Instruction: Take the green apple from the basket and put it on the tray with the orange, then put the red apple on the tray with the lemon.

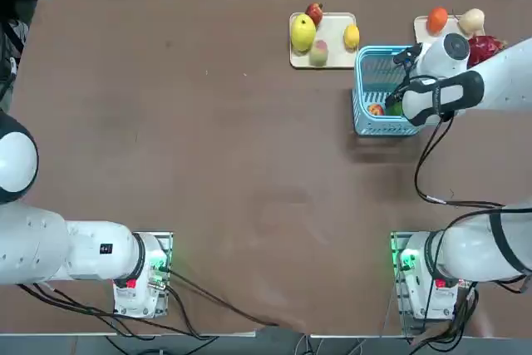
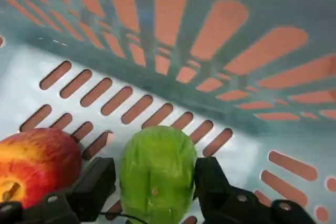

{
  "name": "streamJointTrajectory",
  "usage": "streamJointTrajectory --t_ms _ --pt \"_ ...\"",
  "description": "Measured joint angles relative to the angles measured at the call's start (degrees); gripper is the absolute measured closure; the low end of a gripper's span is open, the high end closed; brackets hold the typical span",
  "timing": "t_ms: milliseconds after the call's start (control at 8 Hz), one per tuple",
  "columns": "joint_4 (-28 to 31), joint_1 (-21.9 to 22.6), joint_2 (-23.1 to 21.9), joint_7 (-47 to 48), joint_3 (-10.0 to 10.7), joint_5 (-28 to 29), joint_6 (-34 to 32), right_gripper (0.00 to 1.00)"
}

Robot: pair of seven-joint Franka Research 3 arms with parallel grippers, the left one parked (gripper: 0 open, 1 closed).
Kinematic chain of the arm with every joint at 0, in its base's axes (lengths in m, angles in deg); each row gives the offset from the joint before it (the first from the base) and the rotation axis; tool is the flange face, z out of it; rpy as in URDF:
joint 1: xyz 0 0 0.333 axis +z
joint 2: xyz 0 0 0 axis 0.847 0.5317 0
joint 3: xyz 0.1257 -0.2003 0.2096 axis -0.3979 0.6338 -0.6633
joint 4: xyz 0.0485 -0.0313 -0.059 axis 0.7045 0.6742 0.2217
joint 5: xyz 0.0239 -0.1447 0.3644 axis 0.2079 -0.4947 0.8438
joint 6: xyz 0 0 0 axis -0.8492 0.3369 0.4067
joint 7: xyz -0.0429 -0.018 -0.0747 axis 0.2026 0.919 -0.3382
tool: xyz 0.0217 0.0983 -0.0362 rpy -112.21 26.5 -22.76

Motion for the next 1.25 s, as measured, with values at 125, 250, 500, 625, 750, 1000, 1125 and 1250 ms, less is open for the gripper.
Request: streamJointTrajectory --t_ms 125,250,500,625,750,1000,1125,1250 --pt "0.0 0.0 0.0 0.0 0.0 0.0 0.0 0.18" --pt "0.0 0.0 -0.1 0.0 0.0 0.0 0.0 0.31" --pt "-0.3 -0.1 -0.7 0.7 0.0 0.0 -0.3 0.32" --pt "-0.7 0.0 -2.3 2.5 0.0 0.0 -2.4 0.34" --pt "-1.7 0.1 -5.5 5.1 -0.1 0.0 -7.6 0.36" --pt "-4.7 1.3 -13.9 10.5 -0.4 0.0 -20.7 0.36" --pt "-7.1 1.8 -17.3 11.9 -0.4 0.0 -27.6 0.36" --pt "-10.4 1.7 -19.5 12.4 -0.3 0.0 -34.6 0.36"
